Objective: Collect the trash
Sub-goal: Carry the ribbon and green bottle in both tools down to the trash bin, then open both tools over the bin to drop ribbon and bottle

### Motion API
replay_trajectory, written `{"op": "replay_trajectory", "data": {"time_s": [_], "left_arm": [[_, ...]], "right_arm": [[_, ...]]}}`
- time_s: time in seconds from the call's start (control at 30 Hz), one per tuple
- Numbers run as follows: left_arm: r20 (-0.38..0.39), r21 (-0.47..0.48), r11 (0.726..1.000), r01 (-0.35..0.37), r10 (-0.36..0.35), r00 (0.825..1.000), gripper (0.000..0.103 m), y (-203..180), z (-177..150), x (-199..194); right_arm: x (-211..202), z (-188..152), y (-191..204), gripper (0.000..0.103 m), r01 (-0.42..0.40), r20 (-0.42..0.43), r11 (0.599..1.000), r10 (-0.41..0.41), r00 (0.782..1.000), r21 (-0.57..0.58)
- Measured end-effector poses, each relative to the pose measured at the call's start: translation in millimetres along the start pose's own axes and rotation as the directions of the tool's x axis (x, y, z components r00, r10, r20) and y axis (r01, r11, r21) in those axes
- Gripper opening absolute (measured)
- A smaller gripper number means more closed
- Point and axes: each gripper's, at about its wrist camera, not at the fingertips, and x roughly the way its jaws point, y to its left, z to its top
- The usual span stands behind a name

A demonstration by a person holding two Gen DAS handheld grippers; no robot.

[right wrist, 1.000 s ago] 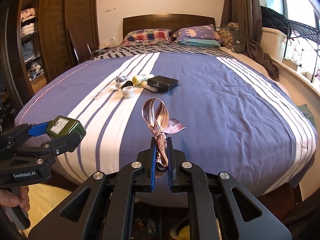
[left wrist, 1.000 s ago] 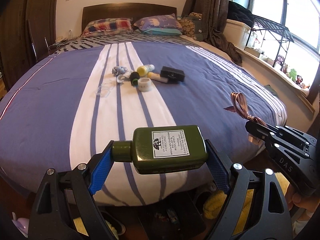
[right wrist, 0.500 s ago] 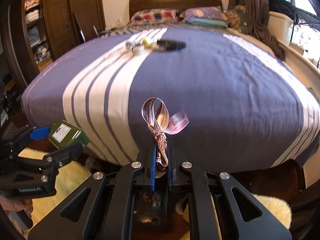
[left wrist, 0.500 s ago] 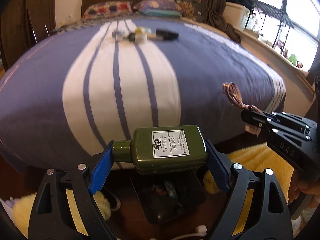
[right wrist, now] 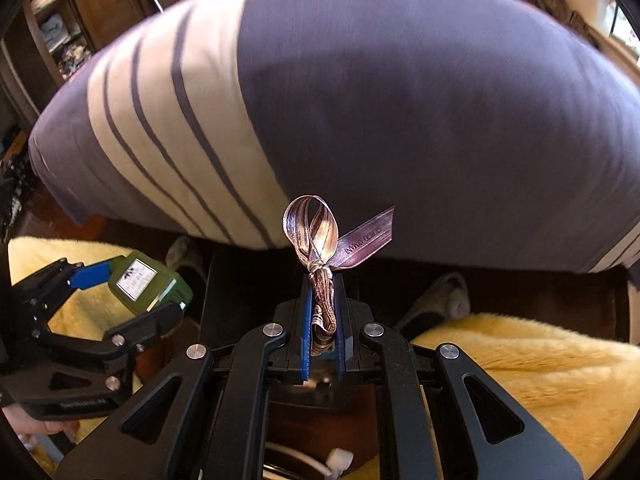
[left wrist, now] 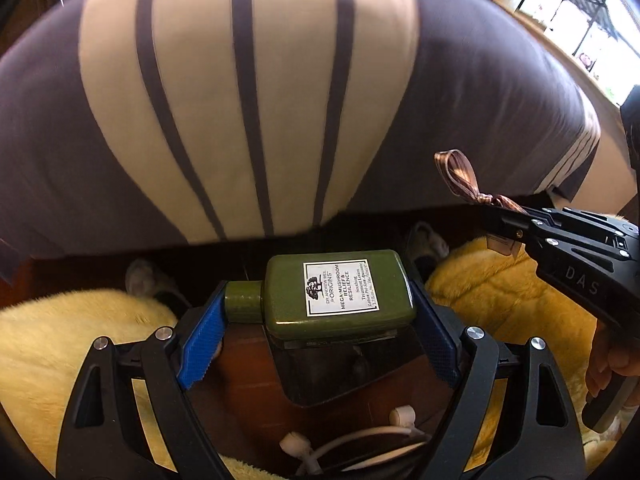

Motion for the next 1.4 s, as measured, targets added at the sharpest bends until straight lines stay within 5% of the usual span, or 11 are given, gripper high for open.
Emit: {"op": "replay_trajectory", "data": {"time_s": [0.4, 0.77, 0.9, 1.07, 1.23, 1.4], "left_arm": [[-0.198, -0.034, 0.999, 0.040, -0.046, 0.979, 0.082, 16.9, -17.7, 67.1], [-0.263, -0.046, 0.997, 0.058, -0.068, 0.962, 0.082, 20.9, -19.1, 86.1], [-0.255, -0.035, 0.998, 0.051, -0.058, 0.965, 0.086, 18.8, -18.1, 83.6], [-0.222, -0.015, 0.999, 0.028, -0.031, 0.975, 0.093, 17.7, -13.3, 73.3], [-0.174, -0.012, 1.000, 0.002, -0.005, 0.985, 0.095, 19.5, -4.1, 53.4], [-0.107, 0.000, 1.000, -0.009, 0.009, 0.994, 0.095, 18.3, 11.8, 22.7]], "right_arm": [[65.5, -14.7, 0.1, 0.010, -0.076, -0.204, 0.996, 0.085, 0.975, 0.052], [85.8, -8.2, 3.9, 0.015, -0.111, -0.232, 0.991, 0.126, 0.964, 0.077], [84.3, -4.3, 3.7, 0.045, -0.118, -0.218, 0.989, 0.134, 0.967, 0.088], [73.2, 1.2, 2.6, 0.048, -0.106, -0.182, 0.990, 0.120, 0.976, 0.088], [47.8, 11.5, -5.8, 0.067, -0.040, -0.109, 0.995, 0.051, 0.993, 0.096], [13.4, 27.6, -14.3, 0.070, -0.014, -0.013, 0.995, 0.016, 1.000, 0.104]]}}
